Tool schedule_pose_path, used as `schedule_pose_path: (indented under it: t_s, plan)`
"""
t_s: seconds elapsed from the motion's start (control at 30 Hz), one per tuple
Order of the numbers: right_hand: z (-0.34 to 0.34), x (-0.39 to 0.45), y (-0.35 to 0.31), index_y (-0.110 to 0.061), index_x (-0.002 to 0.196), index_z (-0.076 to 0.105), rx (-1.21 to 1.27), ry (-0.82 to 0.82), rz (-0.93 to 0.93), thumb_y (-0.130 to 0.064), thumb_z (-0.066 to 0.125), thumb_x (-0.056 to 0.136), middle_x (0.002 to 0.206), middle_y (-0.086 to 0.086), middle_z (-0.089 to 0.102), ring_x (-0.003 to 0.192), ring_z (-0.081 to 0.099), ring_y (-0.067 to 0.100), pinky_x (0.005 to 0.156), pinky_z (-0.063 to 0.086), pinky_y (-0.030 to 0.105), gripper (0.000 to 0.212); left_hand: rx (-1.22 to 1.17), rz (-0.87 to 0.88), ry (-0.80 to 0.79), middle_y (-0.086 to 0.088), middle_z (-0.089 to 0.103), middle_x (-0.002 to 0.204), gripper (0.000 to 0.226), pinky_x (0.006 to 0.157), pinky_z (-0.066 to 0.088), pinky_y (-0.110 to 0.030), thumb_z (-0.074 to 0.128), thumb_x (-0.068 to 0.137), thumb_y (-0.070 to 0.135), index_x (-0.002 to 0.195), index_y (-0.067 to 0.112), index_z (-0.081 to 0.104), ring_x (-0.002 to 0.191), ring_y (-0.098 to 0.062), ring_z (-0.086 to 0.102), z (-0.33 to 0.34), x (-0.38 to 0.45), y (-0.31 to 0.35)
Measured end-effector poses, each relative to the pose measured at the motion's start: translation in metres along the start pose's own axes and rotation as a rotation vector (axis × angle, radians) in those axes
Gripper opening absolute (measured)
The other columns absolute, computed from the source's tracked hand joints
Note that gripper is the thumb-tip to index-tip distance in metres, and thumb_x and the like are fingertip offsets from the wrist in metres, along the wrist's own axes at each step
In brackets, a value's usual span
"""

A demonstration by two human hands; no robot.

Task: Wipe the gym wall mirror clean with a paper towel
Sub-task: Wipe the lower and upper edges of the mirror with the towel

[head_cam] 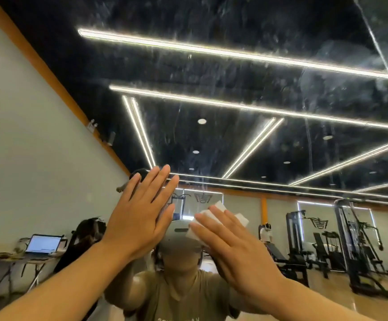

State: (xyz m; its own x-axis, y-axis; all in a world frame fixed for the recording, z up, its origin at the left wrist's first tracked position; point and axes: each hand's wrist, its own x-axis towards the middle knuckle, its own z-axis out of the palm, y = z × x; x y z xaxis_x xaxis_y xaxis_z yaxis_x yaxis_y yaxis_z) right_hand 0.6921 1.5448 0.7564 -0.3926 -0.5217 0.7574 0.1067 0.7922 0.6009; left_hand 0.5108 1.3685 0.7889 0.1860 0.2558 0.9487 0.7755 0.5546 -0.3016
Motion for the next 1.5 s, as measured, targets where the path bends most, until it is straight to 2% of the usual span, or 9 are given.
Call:
schedule_pose_path:
  t_s: [0.17,0.4,0.57,0.67,0.9,1.0,1.23,1.37,1.5]
  plan:
    - [-0.012,0.020,0.020,-0.029,0.152,0.035,-0.073,-0.158,-0.165,-0.035,0.046,0.100,0.160,-0.002,0.034,0.150,0.021,0.020,0.122,0.020,0.040,0.054,-0.029,-0.017,-0.020,0.004,0.016,0.167,0.059,0.121,0.010,-0.042,0.028,0.104,0.048,0.159,0.029,0.019,0.154,-0.012,0.005,-0.010,-0.005,-0.004]
    - [-0.032,0.128,0.039,-0.021,0.146,0.047,0.144,0.072,0.126,-0.027,0.043,0.102,0.148,0.003,0.046,0.141,0.032,0.018,0.114,-0.002,0.008,0.045,0.113,-0.095,-0.030,0.001,0.012,0.168,0.062,0.122,0.000,-0.041,0.027,0.103,0.049,0.160,0.026,0.019,0.155,-0.018,0.005,-0.027,-0.040,-0.038]
    - [-0.028,0.214,0.085,-0.016,0.147,0.044,-0.018,0.241,0.420,-0.016,0.043,0.105,0.149,0.010,0.044,0.139,0.035,0.034,0.118,0.021,0.042,0.042,0.152,-0.166,-0.052,0.001,0.008,0.169,0.063,0.123,-0.006,-0.041,0.020,0.103,0.053,0.161,0.029,0.013,0.155,-0.020,0.005,-0.038,-0.062,-0.072]
    - [-0.019,0.232,0.078,-0.014,0.147,0.042,-0.123,0.270,0.557,-0.010,0.045,0.103,0.152,0.011,0.041,0.143,0.031,0.035,0.121,0.018,0.046,0.044,0.154,-0.210,-0.063,0.000,0.008,0.169,0.062,0.121,0.001,-0.054,0.014,0.103,0.055,0.161,0.031,0.012,0.155,-0.022,0.005,-0.039,-0.079,-0.083]
    - [-0.004,0.157,-0.007,-0.012,0.143,0.047,0.068,0.144,0.259,-0.008,0.059,0.098,0.149,0.012,0.044,0.142,0.033,0.035,0.114,0.033,0.048,0.047,0.129,-0.275,-0.031,-0.007,0.013,0.167,0.061,0.120,0.003,-0.054,0.022,0.103,0.048,0.160,0.026,0.020,0.153,-0.026,0.011,-0.032,-0.094,-0.095]
    - [0.030,0.106,-0.048,-0.019,0.147,0.044,0.027,0.016,0.085,-0.002,0.064,0.090,0.154,0.003,0.039,0.147,0.028,0.029,0.113,0.039,0.052,0.064,0.166,-0.270,-0.037,-0.007,0.016,0.167,0.062,0.121,0.000,-0.049,0.019,0.104,0.048,0.158,0.020,0.027,0.153,-0.025,0.011,-0.035,-0.096,-0.091]
    - [0.038,0.078,-0.056,-0.025,0.152,0.037,-0.073,-0.100,-0.253,-0.015,0.063,0.094,0.159,0.003,0.037,0.149,0.028,0.028,0.118,0.032,0.049,0.065,0.140,-0.209,-0.110,-0.002,0.006,0.169,0.067,0.120,0.008,-0.051,0.009,0.103,0.060,0.161,0.026,0.013,0.155,-0.024,0.005,-0.044,-0.100,-0.104]
    - [0.026,0.124,-0.035,-0.020,0.149,0.043,-0.044,-0.093,-0.256,-0.026,0.056,0.101,0.156,0.008,0.040,0.147,0.032,0.027,0.121,0.027,0.046,0.050,0.151,-0.173,-0.098,-0.004,0.011,0.168,0.066,0.122,0.004,-0.046,0.013,0.104,0.057,0.161,0.024,0.016,0.155,-0.025,0.009,-0.047,-0.101,-0.108]
    - [0.009,0.203,-0.013,-0.016,0.144,0.048,-0.046,0.023,-0.049,-0.030,0.042,0.105,0.150,0.012,0.044,0.140,0.036,0.031,0.119,0.015,0.034,0.043,0.153,-0.177,-0.088,-0.004,0.008,0.169,0.066,0.122,0.005,-0.047,0.015,0.104,0.056,0.161,0.022,0.018,0.155,-0.026,0.008,-0.043,-0.103,-0.106]
